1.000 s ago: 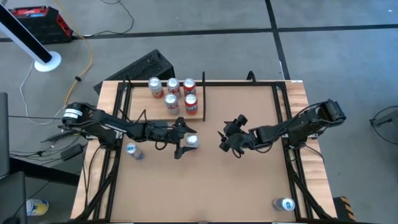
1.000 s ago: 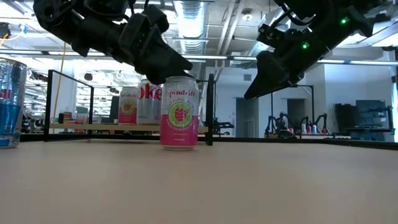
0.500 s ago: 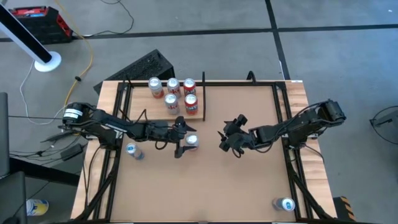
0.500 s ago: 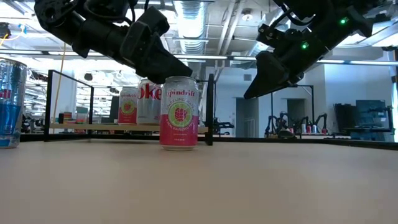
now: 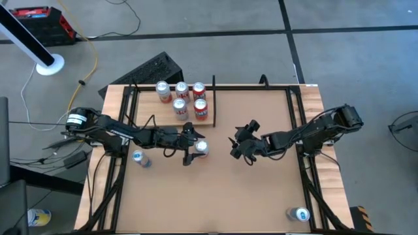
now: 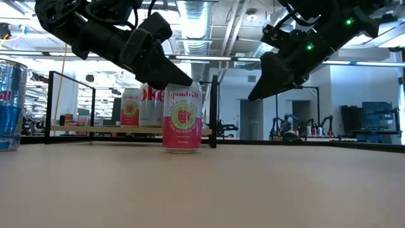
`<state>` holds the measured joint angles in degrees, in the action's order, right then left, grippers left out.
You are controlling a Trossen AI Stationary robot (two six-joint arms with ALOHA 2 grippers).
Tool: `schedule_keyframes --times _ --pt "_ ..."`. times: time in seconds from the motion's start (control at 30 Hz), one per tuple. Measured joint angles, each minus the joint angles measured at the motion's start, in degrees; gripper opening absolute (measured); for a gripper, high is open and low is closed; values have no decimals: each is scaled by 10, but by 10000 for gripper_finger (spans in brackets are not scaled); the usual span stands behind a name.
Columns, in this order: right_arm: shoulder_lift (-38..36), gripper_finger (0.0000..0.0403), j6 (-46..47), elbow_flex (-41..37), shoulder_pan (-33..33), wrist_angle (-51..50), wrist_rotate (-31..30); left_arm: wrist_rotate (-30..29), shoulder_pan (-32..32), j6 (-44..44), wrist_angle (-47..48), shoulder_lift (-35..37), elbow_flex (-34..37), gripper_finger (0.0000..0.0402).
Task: Place canned beverage on shelf
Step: Put the white-pink soda can on the shelf aligned with the other white-pink soda can
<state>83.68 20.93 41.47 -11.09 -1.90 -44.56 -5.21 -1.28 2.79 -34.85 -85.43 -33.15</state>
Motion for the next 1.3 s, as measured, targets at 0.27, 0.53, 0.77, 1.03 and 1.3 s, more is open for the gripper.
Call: schedule_keyframes --times 0.27,0.53,0.77,1.03,1.3 --pt "0 290 0 0 0 0 0 -2 0 12 0 0 0 288" --pt "0 290 0 0 0 -1 0 4 0 6 8 36 2 232" --pt "0 290 0 0 0 -3 0 3 3 6 106 179 1 232" --pt "0 290 2 0 0 -2 12 -59 36 4 380 400 1 232" --pt "0 290 0 0 9 13 12 -110 143 16 520 510 1 232"
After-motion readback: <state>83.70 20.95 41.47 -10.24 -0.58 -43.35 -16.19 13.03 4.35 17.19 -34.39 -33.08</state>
